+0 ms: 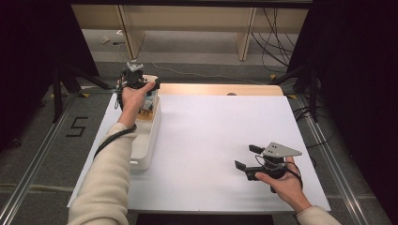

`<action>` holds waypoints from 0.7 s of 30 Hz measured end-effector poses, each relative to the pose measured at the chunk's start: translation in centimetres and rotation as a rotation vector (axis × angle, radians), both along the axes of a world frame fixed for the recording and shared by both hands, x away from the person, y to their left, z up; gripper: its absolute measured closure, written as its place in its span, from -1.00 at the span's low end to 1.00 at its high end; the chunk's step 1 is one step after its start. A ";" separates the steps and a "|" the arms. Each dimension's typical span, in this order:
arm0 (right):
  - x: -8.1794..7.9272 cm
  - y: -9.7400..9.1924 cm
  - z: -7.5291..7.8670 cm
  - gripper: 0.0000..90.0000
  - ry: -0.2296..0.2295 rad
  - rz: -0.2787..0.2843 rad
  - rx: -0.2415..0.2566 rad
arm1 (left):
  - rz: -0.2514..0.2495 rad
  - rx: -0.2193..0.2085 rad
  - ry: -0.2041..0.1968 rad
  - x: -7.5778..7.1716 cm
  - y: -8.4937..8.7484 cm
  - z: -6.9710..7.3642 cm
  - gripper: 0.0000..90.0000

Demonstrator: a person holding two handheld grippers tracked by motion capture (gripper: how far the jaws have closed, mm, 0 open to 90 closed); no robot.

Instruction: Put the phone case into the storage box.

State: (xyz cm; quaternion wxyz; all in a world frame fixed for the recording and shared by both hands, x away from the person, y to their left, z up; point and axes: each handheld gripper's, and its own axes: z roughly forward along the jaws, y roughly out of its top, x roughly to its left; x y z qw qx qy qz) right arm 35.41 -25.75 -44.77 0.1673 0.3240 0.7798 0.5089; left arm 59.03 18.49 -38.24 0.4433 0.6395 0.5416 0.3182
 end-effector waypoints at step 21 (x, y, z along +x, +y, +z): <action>0.0 0.0 0.0 -0.65 0.002 0.004 -0.001 | -0.008 0.012 0.006 1.1 -0.4 -0.3 -0.75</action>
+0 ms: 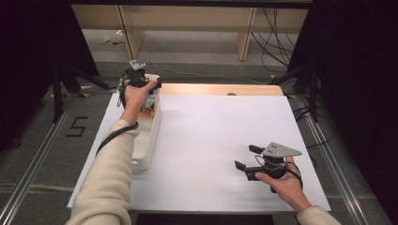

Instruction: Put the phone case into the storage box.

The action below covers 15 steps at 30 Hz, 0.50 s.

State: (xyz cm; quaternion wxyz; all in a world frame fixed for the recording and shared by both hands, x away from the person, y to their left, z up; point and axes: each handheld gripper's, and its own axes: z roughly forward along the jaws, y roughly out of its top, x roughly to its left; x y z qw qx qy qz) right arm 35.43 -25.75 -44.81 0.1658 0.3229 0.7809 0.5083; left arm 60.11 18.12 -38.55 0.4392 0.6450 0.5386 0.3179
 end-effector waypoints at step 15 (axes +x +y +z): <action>0.0 0.0 0.0 -0.65 0.000 0.001 0.000 | 0.005 0.000 0.004 0.4 0.3 -0.1 -0.75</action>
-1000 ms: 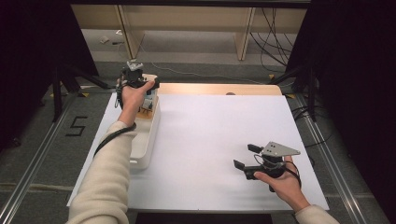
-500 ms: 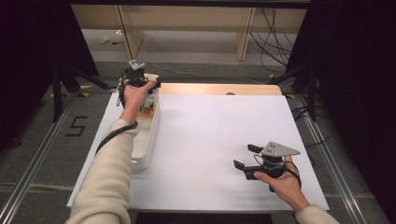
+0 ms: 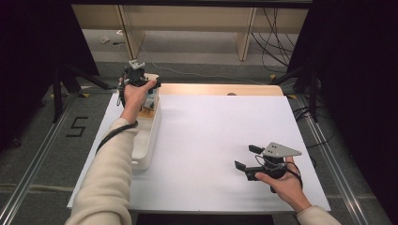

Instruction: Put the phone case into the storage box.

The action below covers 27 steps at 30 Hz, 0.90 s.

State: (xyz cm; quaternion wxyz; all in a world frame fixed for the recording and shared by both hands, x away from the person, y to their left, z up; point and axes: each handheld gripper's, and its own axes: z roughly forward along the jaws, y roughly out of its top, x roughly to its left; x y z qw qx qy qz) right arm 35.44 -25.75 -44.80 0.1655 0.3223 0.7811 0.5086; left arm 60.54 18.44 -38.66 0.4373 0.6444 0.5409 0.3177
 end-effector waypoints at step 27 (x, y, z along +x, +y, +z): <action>0.0 0.0 0.0 -0.65 0.000 0.001 0.001 | -0.007 0.007 0.017 0.3 -0.1 -0.6 -0.76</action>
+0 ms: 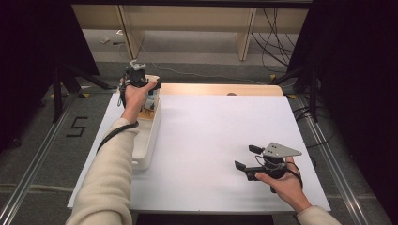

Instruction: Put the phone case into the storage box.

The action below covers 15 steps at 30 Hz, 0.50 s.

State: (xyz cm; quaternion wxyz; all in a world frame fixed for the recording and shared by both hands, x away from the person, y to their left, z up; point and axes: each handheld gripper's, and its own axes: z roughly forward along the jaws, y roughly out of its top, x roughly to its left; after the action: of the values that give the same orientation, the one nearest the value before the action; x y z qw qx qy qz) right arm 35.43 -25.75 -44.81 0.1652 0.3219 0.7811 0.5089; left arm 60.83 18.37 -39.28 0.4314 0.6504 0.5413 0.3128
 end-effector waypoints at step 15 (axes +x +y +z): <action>0.0 0.0 0.0 -0.65 0.000 -0.001 0.001 | -0.001 0.001 0.012 0.1 0.0 -0.3 -0.76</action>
State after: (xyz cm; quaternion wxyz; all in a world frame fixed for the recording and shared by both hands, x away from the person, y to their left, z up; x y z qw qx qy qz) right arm 35.44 -25.76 -44.80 0.1654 0.3221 0.7806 0.5095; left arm 60.93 18.37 -39.56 0.4282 0.6527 0.5433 0.3089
